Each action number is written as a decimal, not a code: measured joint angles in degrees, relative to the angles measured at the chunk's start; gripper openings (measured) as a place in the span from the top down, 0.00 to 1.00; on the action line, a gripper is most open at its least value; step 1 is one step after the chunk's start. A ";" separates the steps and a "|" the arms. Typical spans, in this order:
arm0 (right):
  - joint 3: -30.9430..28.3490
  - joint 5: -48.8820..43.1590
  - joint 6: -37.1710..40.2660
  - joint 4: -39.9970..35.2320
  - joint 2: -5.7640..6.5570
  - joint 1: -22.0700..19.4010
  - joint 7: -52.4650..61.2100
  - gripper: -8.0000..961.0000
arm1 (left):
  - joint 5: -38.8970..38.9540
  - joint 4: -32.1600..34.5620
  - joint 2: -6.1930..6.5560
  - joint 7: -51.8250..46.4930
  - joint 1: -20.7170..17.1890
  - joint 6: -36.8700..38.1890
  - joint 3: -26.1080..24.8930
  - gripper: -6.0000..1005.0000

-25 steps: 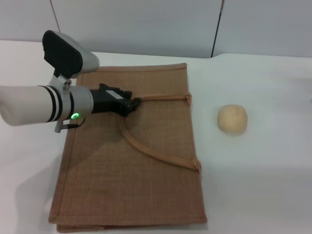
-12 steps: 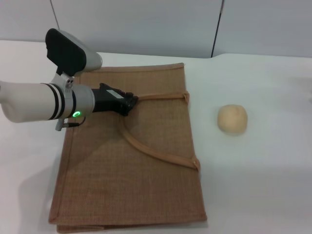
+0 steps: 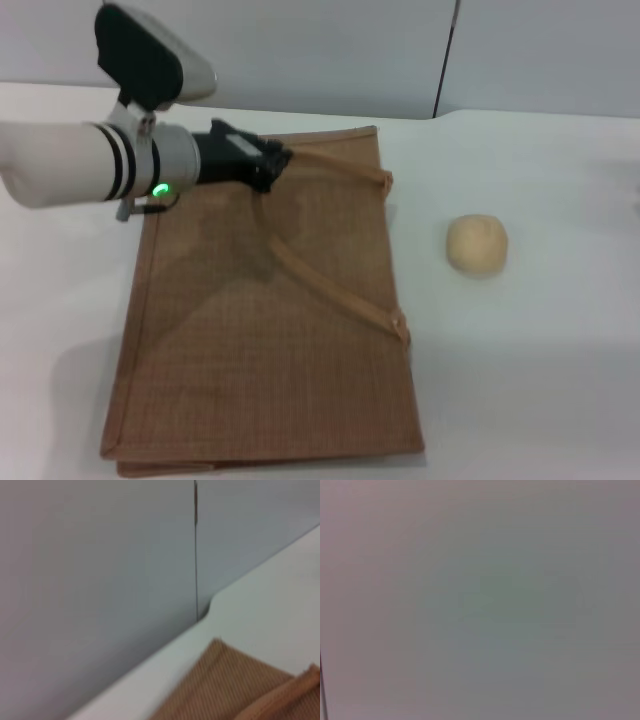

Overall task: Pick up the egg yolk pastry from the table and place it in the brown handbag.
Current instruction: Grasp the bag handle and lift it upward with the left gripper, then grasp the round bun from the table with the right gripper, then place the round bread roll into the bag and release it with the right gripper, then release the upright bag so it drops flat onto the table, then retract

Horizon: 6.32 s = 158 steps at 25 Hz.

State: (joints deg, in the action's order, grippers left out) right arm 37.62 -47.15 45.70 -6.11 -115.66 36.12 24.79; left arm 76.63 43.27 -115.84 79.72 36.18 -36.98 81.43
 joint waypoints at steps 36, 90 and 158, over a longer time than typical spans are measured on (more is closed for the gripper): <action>27.30 -37.91 15.20 -25.38 0.11 -6.57 45.28 0.06 | -28.57 46.02 -0.33 -25.32 -0.60 -31.65 -13.21 0.89; 27.90 -53.72 7.36 -15.56 0.27 3.61 57.67 0.30 | -31.46 48.14 -0.30 -26.73 1.04 -32.89 -13.31 0.89; 26.19 -56.41 13.30 -37.35 3.99 -3.89 67.21 0.07 | -29.82 47.61 -0.53 -27.28 0.48 -28.25 -15.90 0.89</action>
State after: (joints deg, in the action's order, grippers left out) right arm 63.81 -103.56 59.00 -43.46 -111.67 32.23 91.99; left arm 46.81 90.88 -116.37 52.45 36.66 -65.22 65.52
